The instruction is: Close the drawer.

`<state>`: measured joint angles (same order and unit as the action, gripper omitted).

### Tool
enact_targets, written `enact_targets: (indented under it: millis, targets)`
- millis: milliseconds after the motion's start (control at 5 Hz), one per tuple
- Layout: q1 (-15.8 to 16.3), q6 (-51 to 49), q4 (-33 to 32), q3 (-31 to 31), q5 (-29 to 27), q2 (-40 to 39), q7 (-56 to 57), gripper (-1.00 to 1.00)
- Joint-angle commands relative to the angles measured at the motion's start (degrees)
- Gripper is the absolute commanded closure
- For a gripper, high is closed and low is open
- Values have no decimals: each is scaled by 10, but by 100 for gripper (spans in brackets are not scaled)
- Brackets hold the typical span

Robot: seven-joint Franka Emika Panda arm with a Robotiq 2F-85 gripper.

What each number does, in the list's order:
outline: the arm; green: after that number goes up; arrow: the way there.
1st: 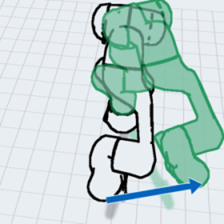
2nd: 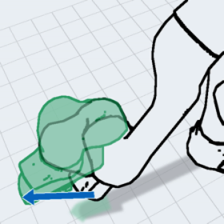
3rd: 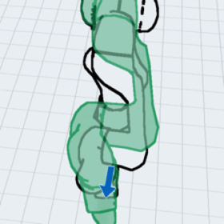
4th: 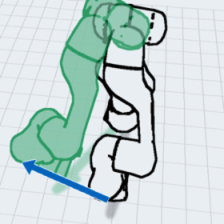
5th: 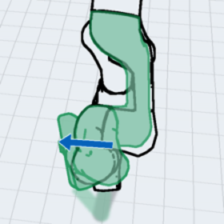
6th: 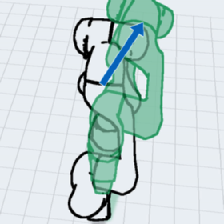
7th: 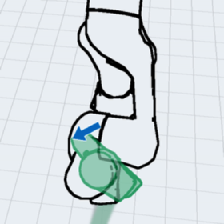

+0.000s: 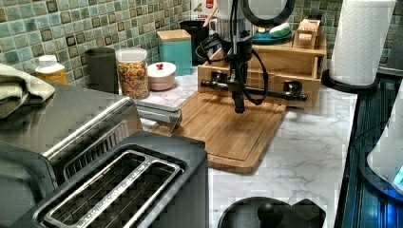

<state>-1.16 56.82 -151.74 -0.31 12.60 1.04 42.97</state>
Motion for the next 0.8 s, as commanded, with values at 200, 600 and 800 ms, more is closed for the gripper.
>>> enact_targets:
  millis: [200,600,800]
  targets:
    - [-47,34,44,39,88,-7,-59,100]
    - [-78,74,53,75,60,-6,35,100]
    - [-98,92,83,94,1,-31,119,100]
